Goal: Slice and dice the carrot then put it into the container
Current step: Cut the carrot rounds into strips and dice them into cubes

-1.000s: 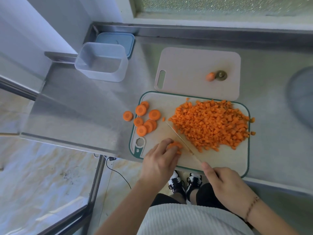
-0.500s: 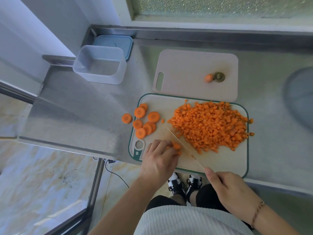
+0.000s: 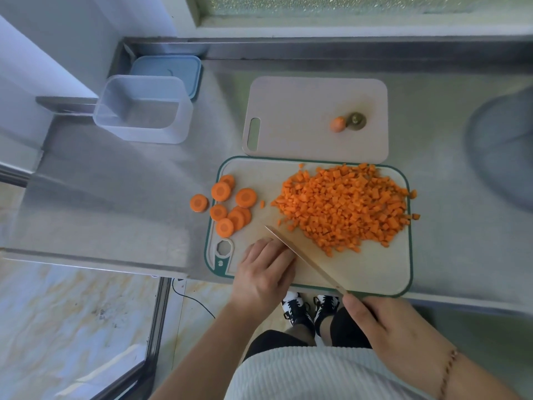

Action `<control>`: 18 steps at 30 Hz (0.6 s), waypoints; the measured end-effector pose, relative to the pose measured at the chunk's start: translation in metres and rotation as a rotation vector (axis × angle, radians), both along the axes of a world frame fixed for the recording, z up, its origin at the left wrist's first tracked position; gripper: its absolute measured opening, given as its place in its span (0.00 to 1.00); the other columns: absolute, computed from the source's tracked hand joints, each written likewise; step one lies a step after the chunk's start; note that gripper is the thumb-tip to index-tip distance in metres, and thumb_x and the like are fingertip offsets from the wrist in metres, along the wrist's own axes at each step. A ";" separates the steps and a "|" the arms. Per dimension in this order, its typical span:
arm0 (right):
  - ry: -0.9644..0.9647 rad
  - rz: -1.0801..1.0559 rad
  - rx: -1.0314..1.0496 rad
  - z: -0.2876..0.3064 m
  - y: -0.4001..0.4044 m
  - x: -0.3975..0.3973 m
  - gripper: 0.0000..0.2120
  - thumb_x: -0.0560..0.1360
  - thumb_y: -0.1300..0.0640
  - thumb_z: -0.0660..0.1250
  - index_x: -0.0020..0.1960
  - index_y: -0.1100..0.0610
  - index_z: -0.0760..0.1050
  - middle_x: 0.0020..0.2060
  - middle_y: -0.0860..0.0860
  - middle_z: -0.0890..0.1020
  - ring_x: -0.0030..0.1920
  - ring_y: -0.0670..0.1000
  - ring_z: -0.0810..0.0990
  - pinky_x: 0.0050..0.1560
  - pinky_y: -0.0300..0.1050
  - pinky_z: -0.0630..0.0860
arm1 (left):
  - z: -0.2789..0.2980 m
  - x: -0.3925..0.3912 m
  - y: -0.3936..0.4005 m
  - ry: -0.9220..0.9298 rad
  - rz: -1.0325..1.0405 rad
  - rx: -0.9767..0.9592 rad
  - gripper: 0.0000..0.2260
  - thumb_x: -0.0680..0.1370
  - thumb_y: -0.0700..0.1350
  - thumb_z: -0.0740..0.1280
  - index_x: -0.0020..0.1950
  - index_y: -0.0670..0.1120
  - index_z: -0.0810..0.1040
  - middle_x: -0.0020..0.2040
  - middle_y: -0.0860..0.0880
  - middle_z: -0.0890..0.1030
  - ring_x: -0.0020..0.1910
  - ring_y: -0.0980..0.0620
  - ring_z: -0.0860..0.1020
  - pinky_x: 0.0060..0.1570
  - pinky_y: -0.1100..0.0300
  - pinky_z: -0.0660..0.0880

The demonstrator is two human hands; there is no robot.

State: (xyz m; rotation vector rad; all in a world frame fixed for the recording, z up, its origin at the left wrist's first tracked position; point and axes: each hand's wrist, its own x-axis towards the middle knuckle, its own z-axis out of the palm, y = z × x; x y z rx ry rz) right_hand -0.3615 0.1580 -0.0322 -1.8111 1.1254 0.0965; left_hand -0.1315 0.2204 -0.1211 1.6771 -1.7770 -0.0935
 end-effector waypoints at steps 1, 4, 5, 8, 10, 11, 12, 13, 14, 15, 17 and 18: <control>-0.004 0.005 -0.003 0.000 0.001 -0.002 0.33 0.75 0.27 0.42 0.42 0.49 0.76 0.38 0.46 0.82 0.43 0.45 0.80 0.49 0.43 0.76 | 0.000 0.001 0.000 -0.013 -0.005 -0.004 0.05 0.81 0.38 0.68 0.53 0.40 0.84 0.55 0.45 0.82 0.51 0.41 0.81 0.53 0.49 0.78; 0.015 -0.010 -0.015 0.009 0.000 -0.002 0.26 0.75 0.30 0.45 0.36 0.43 0.74 0.33 0.43 0.79 0.39 0.43 0.77 0.41 0.37 0.71 | 0.000 0.004 -0.002 -0.028 -0.013 -0.024 0.06 0.81 0.39 0.67 0.52 0.39 0.84 0.54 0.44 0.82 0.51 0.41 0.80 0.53 0.49 0.78; 0.043 -0.010 -0.011 0.013 0.000 -0.002 0.27 0.74 0.31 0.46 0.34 0.47 0.73 0.31 0.46 0.79 0.38 0.43 0.77 0.41 0.39 0.72 | -0.001 0.005 -0.003 -0.022 -0.012 -0.031 0.06 0.81 0.39 0.68 0.52 0.38 0.84 0.54 0.44 0.82 0.51 0.40 0.80 0.53 0.49 0.77; 0.117 0.004 0.001 0.015 -0.001 -0.003 0.31 0.72 0.31 0.46 0.33 0.54 0.74 0.31 0.51 0.80 0.38 0.45 0.78 0.44 0.42 0.74 | -0.004 0.005 -0.005 0.013 0.018 -0.035 0.07 0.81 0.40 0.69 0.51 0.38 0.85 0.53 0.44 0.83 0.51 0.41 0.80 0.53 0.48 0.77; 0.116 -0.006 0.008 0.013 0.001 -0.003 0.32 0.72 0.30 0.45 0.33 0.54 0.74 0.31 0.51 0.80 0.38 0.45 0.78 0.44 0.42 0.73 | -0.005 0.004 -0.005 0.029 0.035 -0.046 0.07 0.81 0.41 0.69 0.50 0.38 0.85 0.52 0.44 0.83 0.52 0.43 0.80 0.54 0.50 0.77; 0.115 -0.010 0.012 0.011 0.001 -0.003 0.34 0.72 0.29 0.44 0.33 0.54 0.74 0.31 0.51 0.80 0.38 0.45 0.78 0.44 0.41 0.73 | -0.006 0.005 -0.006 0.033 0.037 -0.056 0.07 0.81 0.41 0.69 0.49 0.39 0.85 0.52 0.45 0.83 0.52 0.43 0.80 0.54 0.51 0.77; 0.114 -0.014 0.014 0.010 0.002 -0.002 0.35 0.73 0.28 0.43 0.34 0.54 0.75 0.32 0.51 0.80 0.38 0.45 0.78 0.44 0.41 0.73 | -0.006 0.005 -0.006 0.033 0.036 -0.065 0.08 0.82 0.42 0.69 0.49 0.39 0.85 0.51 0.45 0.84 0.52 0.43 0.80 0.54 0.51 0.76; 0.110 -0.019 0.011 0.008 0.003 -0.002 0.37 0.72 0.27 0.42 0.34 0.54 0.75 0.32 0.50 0.81 0.38 0.44 0.79 0.45 0.42 0.73 | -0.006 0.005 -0.006 0.029 0.033 -0.072 0.08 0.82 0.42 0.69 0.49 0.39 0.85 0.51 0.45 0.84 0.52 0.43 0.80 0.54 0.52 0.76; 0.104 -0.022 0.007 0.007 0.004 -0.002 0.37 0.71 0.26 0.41 0.34 0.54 0.75 0.32 0.49 0.81 0.37 0.43 0.79 0.45 0.42 0.73 | -0.006 0.006 -0.006 0.023 0.031 -0.075 0.08 0.81 0.42 0.70 0.49 0.39 0.85 0.50 0.45 0.84 0.52 0.43 0.80 0.54 0.52 0.76; 0.104 -0.021 0.005 0.006 0.005 -0.002 0.37 0.71 0.26 0.41 0.33 0.53 0.75 0.32 0.48 0.81 0.37 0.42 0.79 0.46 0.41 0.73 | -0.007 0.006 -0.006 0.019 0.030 -0.075 0.07 0.81 0.42 0.70 0.48 0.39 0.85 0.49 0.45 0.84 0.52 0.43 0.80 0.54 0.51 0.76; 0.120 -0.013 0.011 0.007 0.005 0.000 0.35 0.73 0.28 0.42 0.33 0.53 0.74 0.32 0.48 0.81 0.38 0.44 0.79 0.46 0.41 0.74 | -0.008 0.006 -0.006 0.009 0.034 -0.073 0.06 0.81 0.41 0.71 0.48 0.39 0.86 0.49 0.46 0.84 0.51 0.43 0.81 0.53 0.50 0.76; 0.133 -0.005 0.019 0.006 0.005 0.000 0.33 0.72 0.30 0.42 0.33 0.53 0.74 0.31 0.49 0.80 0.38 0.45 0.79 0.46 0.42 0.74 | -0.008 0.005 -0.006 0.005 0.039 -0.072 0.06 0.80 0.41 0.71 0.48 0.39 0.86 0.48 0.46 0.84 0.51 0.43 0.82 0.52 0.50 0.76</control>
